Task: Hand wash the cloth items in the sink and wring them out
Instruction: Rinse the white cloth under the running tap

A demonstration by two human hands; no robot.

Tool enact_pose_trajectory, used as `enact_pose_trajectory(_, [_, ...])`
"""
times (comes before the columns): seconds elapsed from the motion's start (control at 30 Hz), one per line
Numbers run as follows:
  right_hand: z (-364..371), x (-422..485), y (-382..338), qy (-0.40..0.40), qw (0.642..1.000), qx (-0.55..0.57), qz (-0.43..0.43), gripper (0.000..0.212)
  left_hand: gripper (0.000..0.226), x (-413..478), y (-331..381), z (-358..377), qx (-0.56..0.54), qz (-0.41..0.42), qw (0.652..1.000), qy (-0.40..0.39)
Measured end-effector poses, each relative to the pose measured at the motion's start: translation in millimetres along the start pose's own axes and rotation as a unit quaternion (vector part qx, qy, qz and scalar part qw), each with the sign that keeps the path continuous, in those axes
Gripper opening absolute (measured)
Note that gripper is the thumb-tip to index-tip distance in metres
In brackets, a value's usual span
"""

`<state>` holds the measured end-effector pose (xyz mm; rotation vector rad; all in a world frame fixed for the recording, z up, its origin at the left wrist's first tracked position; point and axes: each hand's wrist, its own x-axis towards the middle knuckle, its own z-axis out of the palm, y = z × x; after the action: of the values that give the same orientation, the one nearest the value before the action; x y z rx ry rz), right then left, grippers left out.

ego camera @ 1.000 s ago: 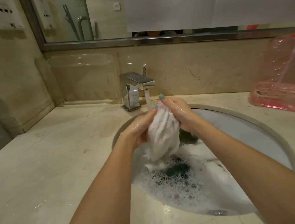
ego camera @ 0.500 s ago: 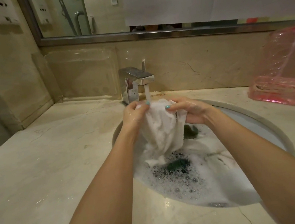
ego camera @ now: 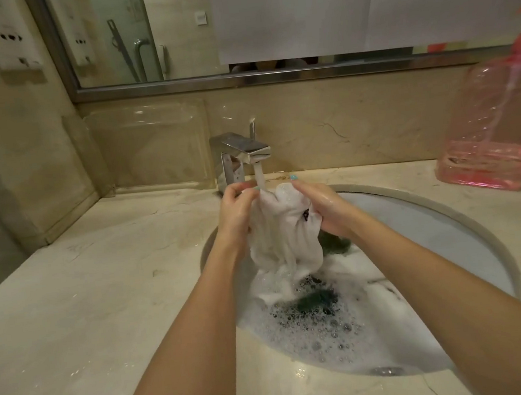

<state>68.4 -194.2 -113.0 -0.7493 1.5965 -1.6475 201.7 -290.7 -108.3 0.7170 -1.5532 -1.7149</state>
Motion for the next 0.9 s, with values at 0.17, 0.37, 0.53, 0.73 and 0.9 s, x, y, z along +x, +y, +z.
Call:
enact_pose_trajectory(0.17, [9.3, -2.8, -9.7, 0.042, 0.998, -0.049, 0.014, 0.010, 0.023, -2.0, 1.8, 4.6, -0.004, 0.018, 1.000, -0.024])
enact_pose_trajectory(0.37, [29.7, -9.2, -11.6, -0.037, 0.988, -0.147, 0.017, 0.041, 0.016, -2.2, 0.6, 5.3, 0.020, 0.044, 0.998, -0.040])
enact_pose_trajectory(0.53, [36.9, -3.7, -6.2, 0.025, 0.989, -0.133, -0.053, 0.014, 0.026, 0.7, -5.3, 1.0, 0.084, 0.119, 0.989, -0.001])
enact_pose_trajectory(0.73, [31.2, 5.0, -12.4, 0.141, 0.988, -0.034, -0.061, 0.021, 0.055, -3.0, -9.7, 2.0, 0.246, -0.006, 0.954, -0.169])
enact_pose_trajectory(0.9, [17.9, 5.0, -20.5, 0.167, 0.980, 0.100, -0.052, 0.031, 0.042, 2.1, -10.8, -0.3, 0.209, -0.081, 0.955, -0.193])
